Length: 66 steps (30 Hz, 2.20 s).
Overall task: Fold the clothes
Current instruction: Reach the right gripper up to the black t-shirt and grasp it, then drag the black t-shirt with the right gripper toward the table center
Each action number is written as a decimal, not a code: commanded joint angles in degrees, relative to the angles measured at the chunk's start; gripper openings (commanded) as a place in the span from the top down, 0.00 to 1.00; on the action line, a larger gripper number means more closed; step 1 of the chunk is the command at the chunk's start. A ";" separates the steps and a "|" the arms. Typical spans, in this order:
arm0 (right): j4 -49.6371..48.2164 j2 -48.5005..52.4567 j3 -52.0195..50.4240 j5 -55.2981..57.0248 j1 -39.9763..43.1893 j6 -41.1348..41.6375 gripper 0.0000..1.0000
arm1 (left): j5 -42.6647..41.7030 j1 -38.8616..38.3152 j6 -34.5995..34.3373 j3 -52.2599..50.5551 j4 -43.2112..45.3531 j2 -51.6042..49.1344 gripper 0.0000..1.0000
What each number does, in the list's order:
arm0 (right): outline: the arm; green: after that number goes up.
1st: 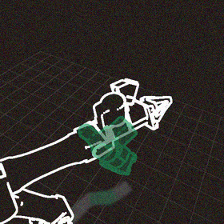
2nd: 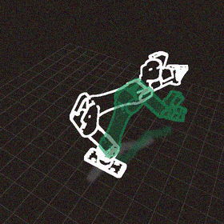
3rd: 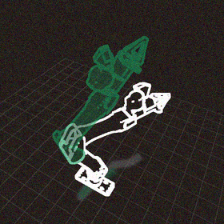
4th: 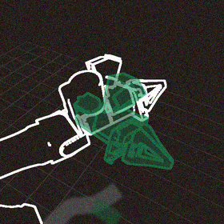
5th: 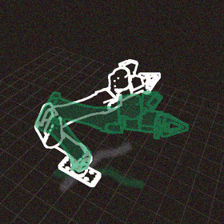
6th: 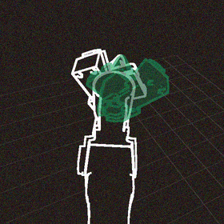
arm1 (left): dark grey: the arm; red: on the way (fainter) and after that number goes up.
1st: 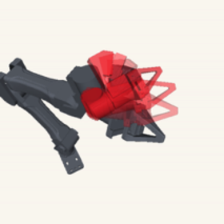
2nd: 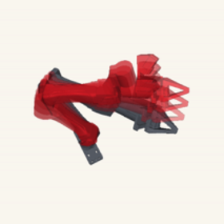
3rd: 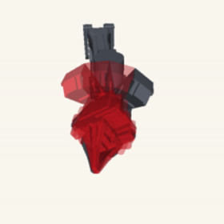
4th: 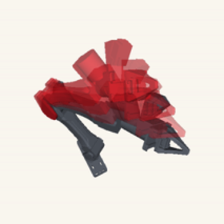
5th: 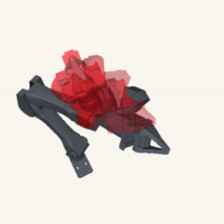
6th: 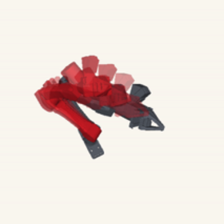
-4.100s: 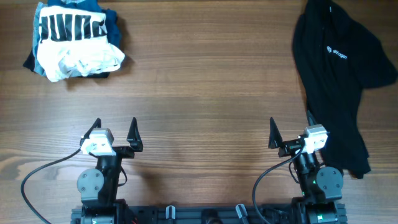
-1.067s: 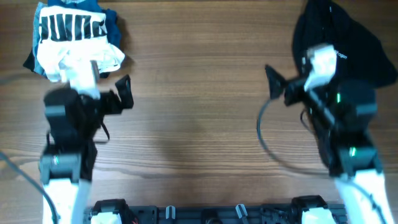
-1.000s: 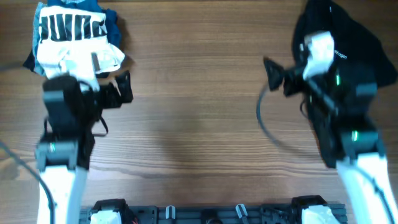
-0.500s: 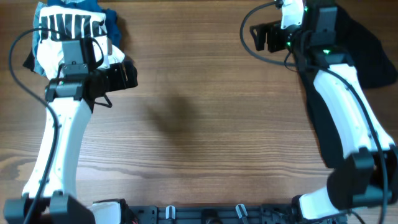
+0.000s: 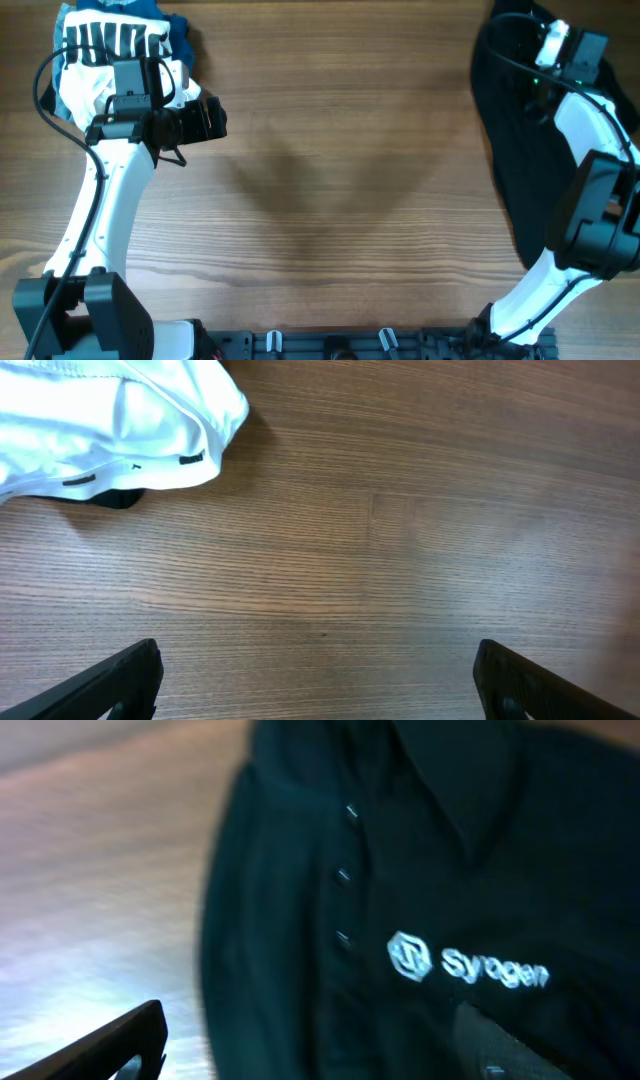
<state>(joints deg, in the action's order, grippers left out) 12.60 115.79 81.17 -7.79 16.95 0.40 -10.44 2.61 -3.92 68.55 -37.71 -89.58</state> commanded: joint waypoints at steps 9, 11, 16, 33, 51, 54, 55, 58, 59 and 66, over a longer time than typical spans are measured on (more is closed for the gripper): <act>3.74 6.82 0.96 0.81 -4.57 -7.45 0.30 | -3.26 -0.28 -0.02 0.90 1.25 -0.22 0.00; 3.80 7.91 0.94 1.36 -5.22 -6.32 0.32 | -3.28 -0.55 0.00 0.90 1.20 -0.22 0.00; 3.76 11.34 0.90 5.84 -5.75 -2.73 0.51 | -3.28 -1.38 0.00 0.87 1.33 -0.24 0.00; 19.52 4.37 6.71 -7.06 -14.78 0.83 0.96 | -3.04 -1.33 0.00 0.90 10.47 1.14 0.14; 43.76 -12.33 12.63 -8.55 -36.44 -2.95 0.96 | -3.08 1.81 0.00 0.90 8.57 2.25 0.12; 38.05 -13.84 12.63 -8.85 -29.97 -2.01 0.96 | -3.06 -0.31 0.04 0.90 8.37 2.25 0.14; 35.85 -13.77 12.63 -9.79 -27.56 -1.88 0.96 | -3.04 -1.07 0.07 0.90 8.31 2.25 0.14; 30.56 -12.83 12.63 -14.53 -23.71 -3.10 0.96 | -3.04 -3.67 0.52 0.90 8.15 2.25 0.15; 28.30 -12.20 12.63 -15.43 -22.86 -3.23 0.96 | -2.95 -4.63 0.70 0.90 8.13 2.25 0.16; 22.43 -8.35 12.63 -15.19 -21.97 -3.19 0.96 | -0.66 -13.07 1.55 0.90 6.84 2.25 0.17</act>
<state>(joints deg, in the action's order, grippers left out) 35.14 104.81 93.17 -20.45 -4.38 -2.81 -12.29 -6.11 -3.73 68.55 -30.22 -88.49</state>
